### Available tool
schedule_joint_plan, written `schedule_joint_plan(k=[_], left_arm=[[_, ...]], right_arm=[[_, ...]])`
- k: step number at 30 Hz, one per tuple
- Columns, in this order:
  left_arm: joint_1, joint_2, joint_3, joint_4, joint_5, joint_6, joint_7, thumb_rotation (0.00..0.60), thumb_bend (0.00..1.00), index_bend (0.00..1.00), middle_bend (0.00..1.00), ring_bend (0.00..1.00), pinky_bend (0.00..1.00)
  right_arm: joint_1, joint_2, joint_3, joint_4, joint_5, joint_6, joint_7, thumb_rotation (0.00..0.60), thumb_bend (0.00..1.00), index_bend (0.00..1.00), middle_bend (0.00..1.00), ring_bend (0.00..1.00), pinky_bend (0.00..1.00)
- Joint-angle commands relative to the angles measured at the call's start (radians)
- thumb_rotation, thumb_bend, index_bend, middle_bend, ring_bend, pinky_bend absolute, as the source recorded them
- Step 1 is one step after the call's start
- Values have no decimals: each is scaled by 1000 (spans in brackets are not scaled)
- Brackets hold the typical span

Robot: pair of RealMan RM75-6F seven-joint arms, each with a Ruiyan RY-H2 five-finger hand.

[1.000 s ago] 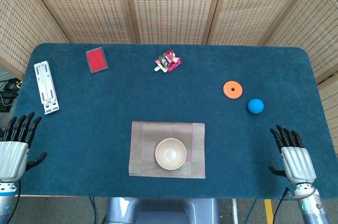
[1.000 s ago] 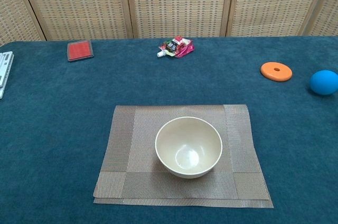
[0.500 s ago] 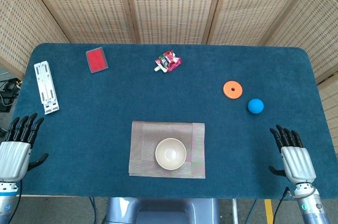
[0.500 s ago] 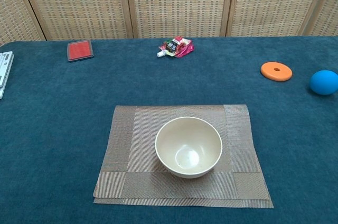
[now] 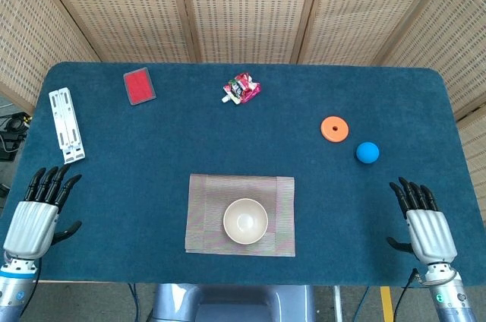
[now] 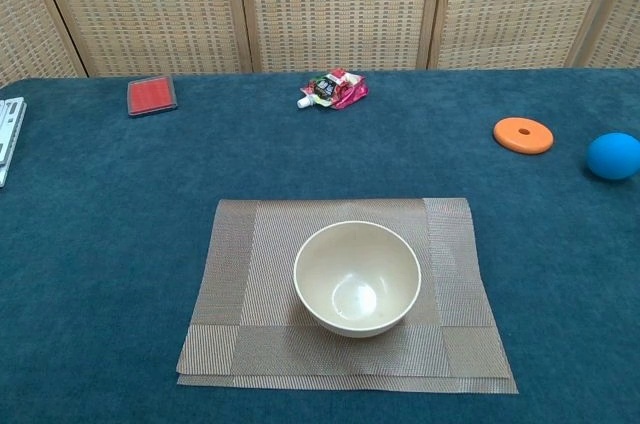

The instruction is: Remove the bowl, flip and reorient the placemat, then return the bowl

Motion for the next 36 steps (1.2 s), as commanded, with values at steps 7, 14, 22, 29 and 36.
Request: schedule_joint_plan(k=[7,14,22,29,36], left_arm=[[-151,-58,-18,18,90,-160,49,600,117,326,0,0,0],[-238,-117,-13,-31,94,-298,134,600,118,346,0,0,0],[-317,-216,-18,-61,43,-443,257,600,124,373,0,0,0],[-373,-323,-49,-43,-10,-503,327,600,125,399,0,0,0],[-416,-389,-66,-36,-55,-548,384,600,125,401,0,0,0]], right_arm=[[2,15,13,0,15,-5,35,600,117,0,0,0,0],[0,19,23,10,11,7,64,600,118,0,0,0,0],[-3,27,28,14,7,13,99,600,118,0,0,0,0],[-3,36,34,14,12,10,124,600,117,0,0,0,0],[-1,44,37,16,18,3,140,600,117,0,0,0,0]])
